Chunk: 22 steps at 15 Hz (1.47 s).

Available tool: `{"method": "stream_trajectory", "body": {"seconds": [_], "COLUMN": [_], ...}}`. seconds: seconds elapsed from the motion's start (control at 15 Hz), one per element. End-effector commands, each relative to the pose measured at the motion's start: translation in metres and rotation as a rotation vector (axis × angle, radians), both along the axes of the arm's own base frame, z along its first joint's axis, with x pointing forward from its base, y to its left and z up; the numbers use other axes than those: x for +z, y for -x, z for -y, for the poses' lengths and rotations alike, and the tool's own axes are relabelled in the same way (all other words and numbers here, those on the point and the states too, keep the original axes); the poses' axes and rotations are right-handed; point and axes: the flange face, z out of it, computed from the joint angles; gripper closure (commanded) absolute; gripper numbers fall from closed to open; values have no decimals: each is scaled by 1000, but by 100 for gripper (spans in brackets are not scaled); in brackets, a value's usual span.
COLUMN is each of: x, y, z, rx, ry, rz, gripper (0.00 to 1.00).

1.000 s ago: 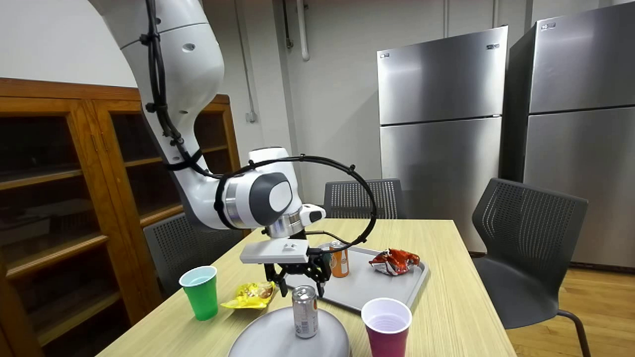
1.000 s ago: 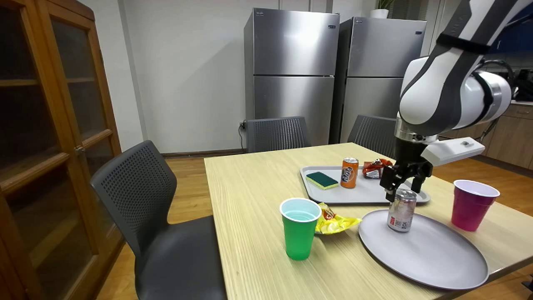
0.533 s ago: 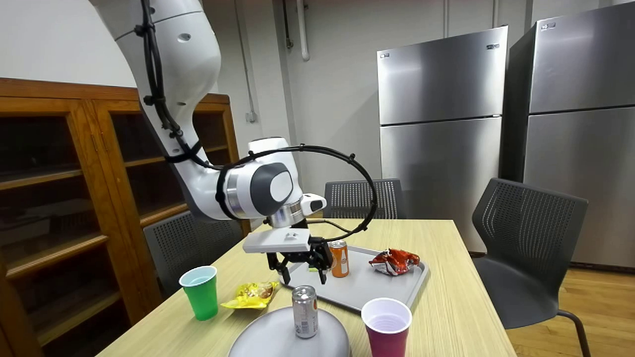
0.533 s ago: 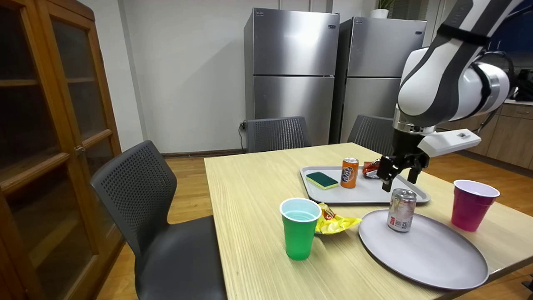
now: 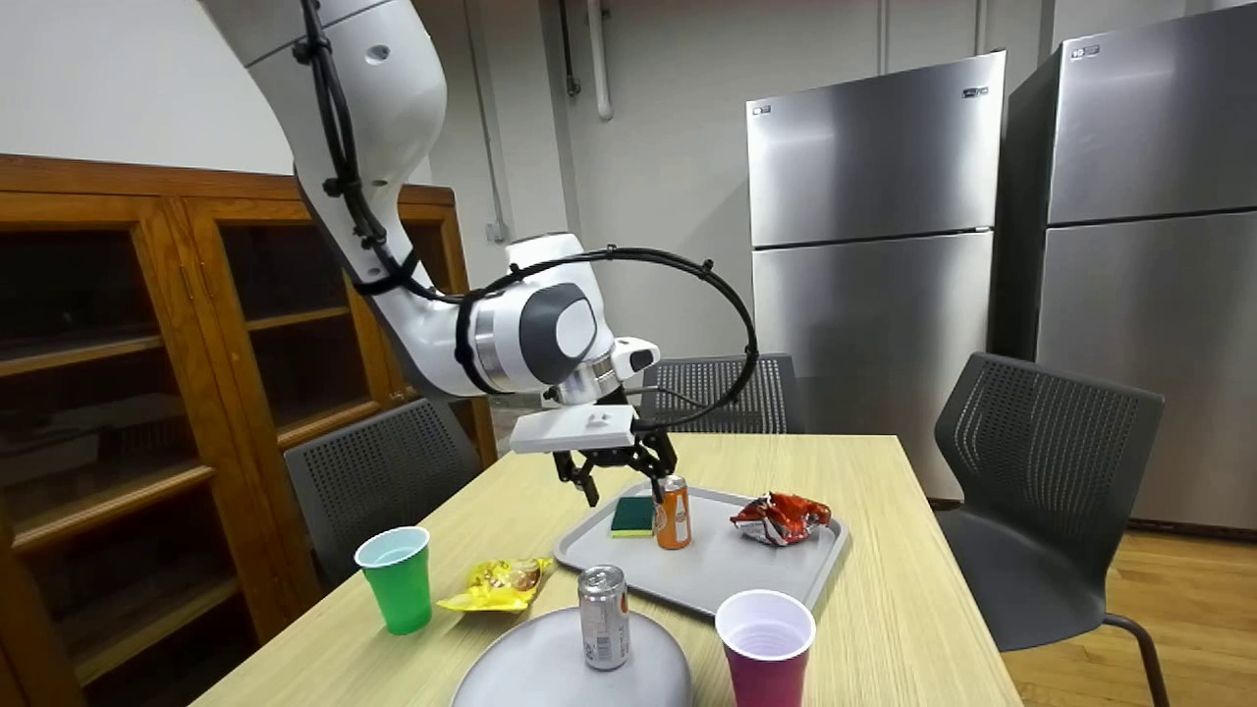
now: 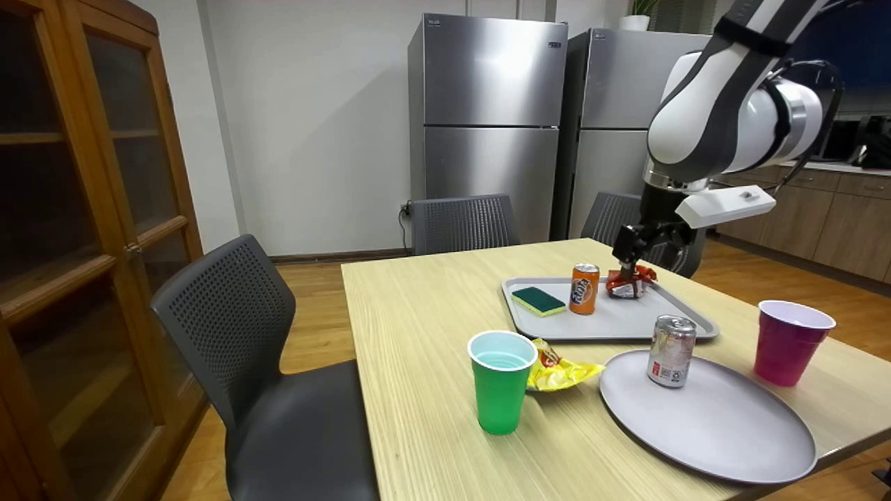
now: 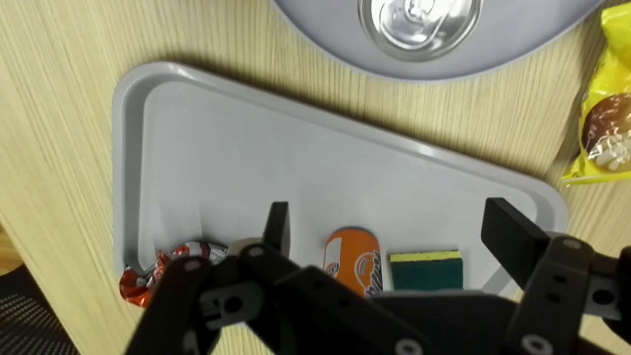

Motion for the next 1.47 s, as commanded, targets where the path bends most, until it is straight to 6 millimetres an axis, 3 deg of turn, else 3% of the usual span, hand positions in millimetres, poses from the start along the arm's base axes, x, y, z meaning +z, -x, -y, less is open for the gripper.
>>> {"method": "stream_trajectory", "body": {"seconds": [0.0, 0.07, 0.13, 0.67, 1.4], "x": [7, 8, 7, 3, -23], "y": [-34, -40, -22, -25, -62], "z": [5, 6, 4, 5, -6], "rx": [-24, -23, -1, 0, -37], "ry": [4, 6, 10, 11, -41], "rz": [24, 24, 29, 25, 66], "gripper": [0, 0, 0, 0, 0]}}
